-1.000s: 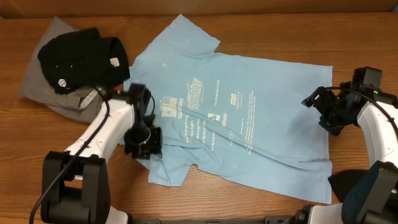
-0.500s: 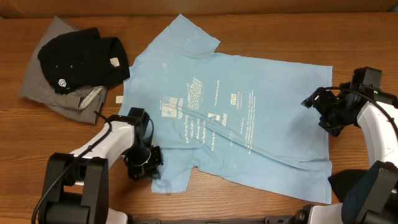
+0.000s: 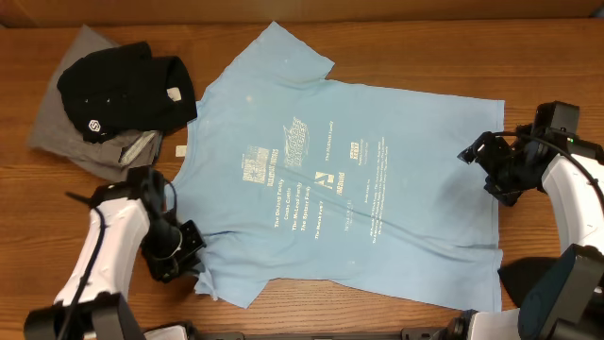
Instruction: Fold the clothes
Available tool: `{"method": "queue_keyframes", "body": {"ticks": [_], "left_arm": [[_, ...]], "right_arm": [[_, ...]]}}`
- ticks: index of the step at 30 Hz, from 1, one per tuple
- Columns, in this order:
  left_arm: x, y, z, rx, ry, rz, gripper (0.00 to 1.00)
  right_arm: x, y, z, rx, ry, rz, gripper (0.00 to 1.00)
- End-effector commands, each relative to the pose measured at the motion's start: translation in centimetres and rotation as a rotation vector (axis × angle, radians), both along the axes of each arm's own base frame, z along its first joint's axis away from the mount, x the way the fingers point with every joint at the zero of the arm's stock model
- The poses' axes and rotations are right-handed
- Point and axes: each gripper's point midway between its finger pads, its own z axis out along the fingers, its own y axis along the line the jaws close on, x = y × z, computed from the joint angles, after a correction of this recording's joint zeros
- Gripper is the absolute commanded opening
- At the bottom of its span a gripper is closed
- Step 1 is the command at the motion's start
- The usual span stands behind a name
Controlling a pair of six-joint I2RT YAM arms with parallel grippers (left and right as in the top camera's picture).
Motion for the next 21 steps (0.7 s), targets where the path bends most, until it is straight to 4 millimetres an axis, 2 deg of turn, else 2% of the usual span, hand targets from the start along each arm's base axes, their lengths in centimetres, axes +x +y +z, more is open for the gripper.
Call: {"method": "queue_keyframes", "body": {"ticks": [1, 8, 18, 19, 21], "left_arm": [[0.3, 1.0, 0.9, 0.016, -0.035, 0.028, 0.04], [-1.1, 0.8, 1.4, 0.001, 0.021, 0.036, 0.04], [-0.1, 0.1, 1.4, -0.047, -0.030, 0.016, 0.04], [0.0, 0.1, 1.4, -0.047, -0.035, 0.016, 0.06], [0.2, 0.2, 1.3, -0.044, -0.044, 0.016, 0.22]], "right_arm": [[0.0, -0.2, -0.2, -0.015, 0.003, 0.003, 0.89], [0.0, -0.2, -0.2, -0.015, 0.003, 0.003, 0.89], [0.8, -0.4, 0.0, -0.024, -0.029, 0.003, 0.95], [0.9, -0.4, 0.1, -0.026, -0.034, 0.003, 0.95], [1.3, -0.4, 0.2, -0.025, -0.052, 0.005, 0.94]]}}
